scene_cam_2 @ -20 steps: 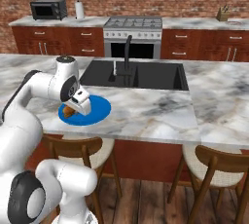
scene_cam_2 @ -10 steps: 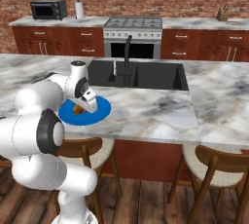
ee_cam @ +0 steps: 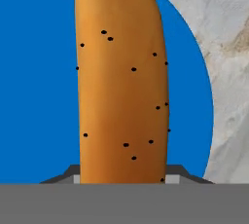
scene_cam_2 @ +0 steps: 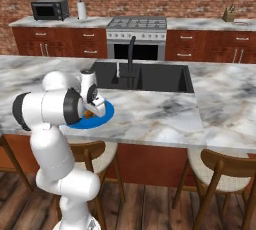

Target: Move the hot dog bun to the plate on the dining table and place the condiment next to that plate. Then navigate to the fridge and take the sausage and place it on the plate as well.

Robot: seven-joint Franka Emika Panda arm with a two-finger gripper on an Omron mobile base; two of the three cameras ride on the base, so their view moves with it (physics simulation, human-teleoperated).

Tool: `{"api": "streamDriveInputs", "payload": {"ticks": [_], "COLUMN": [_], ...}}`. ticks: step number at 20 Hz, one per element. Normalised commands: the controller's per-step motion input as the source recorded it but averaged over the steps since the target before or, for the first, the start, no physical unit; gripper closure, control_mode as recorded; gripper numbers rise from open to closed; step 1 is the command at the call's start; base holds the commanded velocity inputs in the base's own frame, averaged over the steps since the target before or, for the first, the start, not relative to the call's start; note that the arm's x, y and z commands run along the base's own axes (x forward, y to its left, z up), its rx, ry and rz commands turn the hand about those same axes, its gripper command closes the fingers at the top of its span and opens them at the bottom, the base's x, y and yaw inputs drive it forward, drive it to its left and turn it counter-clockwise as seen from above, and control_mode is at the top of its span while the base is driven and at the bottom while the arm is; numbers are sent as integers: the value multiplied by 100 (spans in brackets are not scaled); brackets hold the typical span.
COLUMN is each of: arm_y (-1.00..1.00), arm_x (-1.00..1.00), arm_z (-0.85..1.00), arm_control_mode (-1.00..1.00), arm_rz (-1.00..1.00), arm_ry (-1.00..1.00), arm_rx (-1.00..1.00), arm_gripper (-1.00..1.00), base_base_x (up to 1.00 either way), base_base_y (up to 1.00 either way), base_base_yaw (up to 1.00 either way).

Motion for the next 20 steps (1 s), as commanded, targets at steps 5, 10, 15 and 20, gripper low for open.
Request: {"api": "streamDriveInputs", "payload": {"ticks": [5,10,15,20], "arm_y": [0,0,0,0], "arm_x": [64,16,-4,-20], "arm_z": [-37,-25,7,43], "arm_control_mode": [-100,-100,-100,-100], "arm_rz": [-5,-5,-2,0], "arm_ry": [1,1,0,0], "arm_rx": [0,0,-3,-7], "arm_gripper": [100,-100,-100,-100], "base_base_x": [0,0,0,0], "base_base_y": [0,0,0,0], "base_base_yaw": [0,0,0,0]}}
